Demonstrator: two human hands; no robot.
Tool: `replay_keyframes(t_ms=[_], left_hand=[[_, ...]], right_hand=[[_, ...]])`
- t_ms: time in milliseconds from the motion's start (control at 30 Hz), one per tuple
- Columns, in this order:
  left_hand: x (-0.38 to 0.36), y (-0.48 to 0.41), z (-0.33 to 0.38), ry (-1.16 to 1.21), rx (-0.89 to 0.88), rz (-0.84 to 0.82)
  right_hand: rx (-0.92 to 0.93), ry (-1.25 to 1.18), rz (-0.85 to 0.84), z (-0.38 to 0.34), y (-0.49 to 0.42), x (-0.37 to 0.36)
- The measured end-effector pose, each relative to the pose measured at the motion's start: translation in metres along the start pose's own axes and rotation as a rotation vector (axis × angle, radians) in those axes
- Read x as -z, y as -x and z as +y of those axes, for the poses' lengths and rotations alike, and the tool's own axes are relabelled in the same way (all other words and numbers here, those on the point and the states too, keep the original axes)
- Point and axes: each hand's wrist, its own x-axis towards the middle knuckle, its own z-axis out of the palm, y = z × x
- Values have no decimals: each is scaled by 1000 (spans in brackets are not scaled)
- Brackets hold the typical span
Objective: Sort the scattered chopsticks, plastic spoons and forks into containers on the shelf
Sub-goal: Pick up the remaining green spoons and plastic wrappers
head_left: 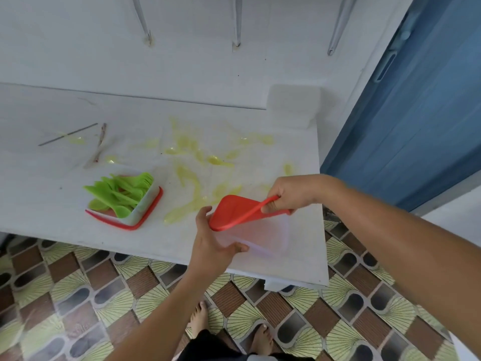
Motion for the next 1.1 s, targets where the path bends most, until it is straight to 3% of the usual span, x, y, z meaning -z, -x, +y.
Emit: replay_keyframes(t_ms=[333,533,700,800,900,1100], left_hand=[[-8,16,-7,21,5,51],[-9,15,-7,18,20,111],[-4,16,-10,46,22,42],[8,13,-9,126,-77,30],[14,13,2,51,-257,28],[15,10,6,-228,-658,70]], right_hand=[[-58,-168,-26,-25,-2,28],[-35,-323,142,-22,-3,33],[-19,-326,271,-4,-5,13],[35,-256,349,-4,3,4],[80,-311,452,-1,12,-4],[96,-716,715,22,15,-4]])
